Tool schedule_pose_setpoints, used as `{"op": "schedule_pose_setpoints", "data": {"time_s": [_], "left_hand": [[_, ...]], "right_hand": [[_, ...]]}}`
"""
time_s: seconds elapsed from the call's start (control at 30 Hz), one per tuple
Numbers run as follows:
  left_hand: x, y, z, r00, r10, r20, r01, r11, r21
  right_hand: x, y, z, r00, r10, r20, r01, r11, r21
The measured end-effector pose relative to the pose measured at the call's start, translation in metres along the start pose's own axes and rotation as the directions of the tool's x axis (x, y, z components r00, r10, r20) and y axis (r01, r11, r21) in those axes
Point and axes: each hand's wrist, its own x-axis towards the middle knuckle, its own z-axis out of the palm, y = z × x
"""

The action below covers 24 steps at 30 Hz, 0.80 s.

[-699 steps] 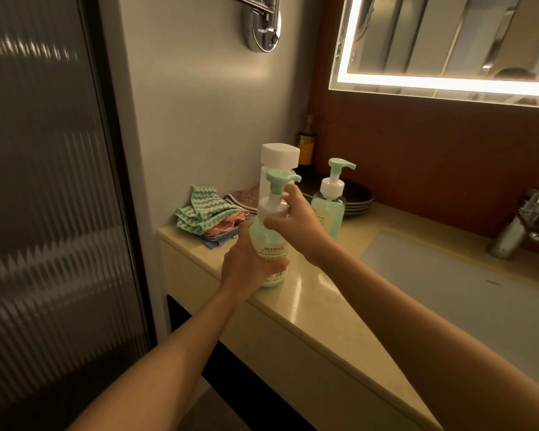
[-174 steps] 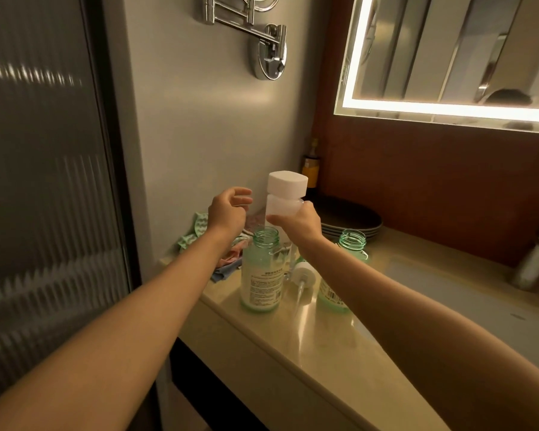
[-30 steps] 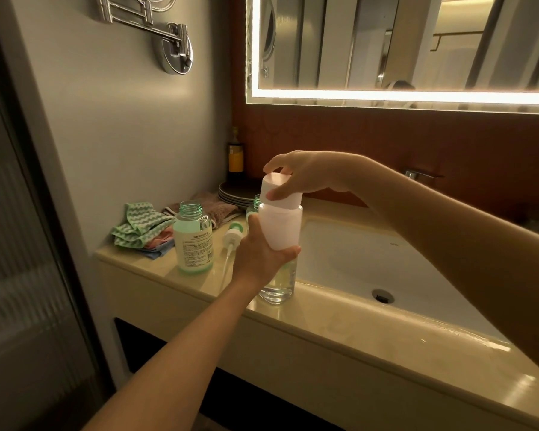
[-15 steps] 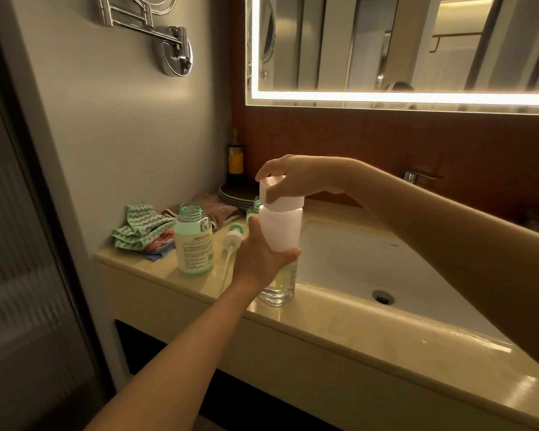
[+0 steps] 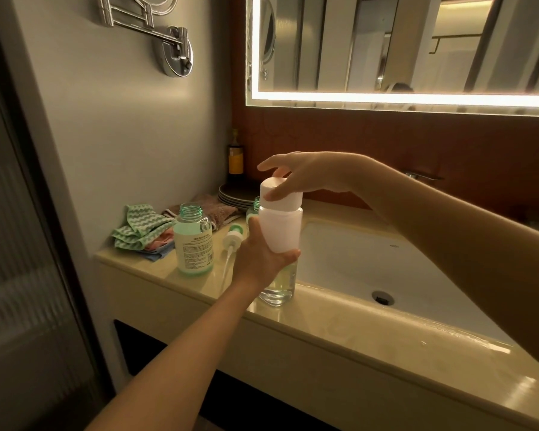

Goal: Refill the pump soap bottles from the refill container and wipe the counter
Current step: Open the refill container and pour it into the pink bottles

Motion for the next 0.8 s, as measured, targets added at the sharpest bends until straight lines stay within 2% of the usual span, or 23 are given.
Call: {"op": "schedule_pose_setpoints", "data": {"time_s": [0.07, 0.17, 0.27, 0.33, 0.5, 0.57, 0.7, 0.8], "left_hand": [[0.0, 0.0, 0.0, 1.0, 0.002, 0.002, -0.002, 1.0, -0.003], [-0.001, 0.001, 0.0, 1.0, 0.003, 0.002, -0.003, 1.0, -0.003], [-0.001, 0.001, 0.0, 1.0, -0.002, 0.001, 0.002, 1.0, -0.002], [-0.001, 0.001, -0.001, 1.0, -0.003, 0.001, 0.003, 1.0, -0.004], [-0.001, 0.0, 0.0, 1.0, -0.006, 0.006, 0.006, 1.0, -0.003], [-0.001, 0.0, -0.001, 1.0, -0.008, 0.007, 0.008, 1.0, -0.006], [-0.002, 0.001, -0.001, 1.0, 0.003, 0.012, -0.003, 1.0, 0.001], [-0.002, 0.002, -0.002, 1.0, -0.006, 0.013, 0.006, 1.0, -0.001]], "right_hand": [[0.001, -0.001, 0.001, 0.999, 0.016, -0.032, -0.018, 0.999, -0.051], [0.002, -0.004, 0.006, 0.991, 0.038, -0.128, -0.068, 0.97, -0.234], [0.004, -0.003, 0.011, 0.986, -0.01, -0.169, -0.05, 0.936, -0.349], [0.004, -0.002, 0.011, 0.989, -0.038, -0.14, -0.011, 0.943, -0.333], [0.002, 0.002, 0.0, 0.999, -0.022, 0.026, 0.023, 0.999, -0.036], [0.004, 0.003, 0.002, 1.0, 0.008, 0.019, -0.007, 0.998, -0.069], [0.008, 0.0, 0.009, 0.991, 0.048, -0.126, -0.077, 0.968, -0.237], [0.004, -0.001, 0.008, 0.995, -0.006, -0.099, -0.02, 0.966, -0.257]]}}
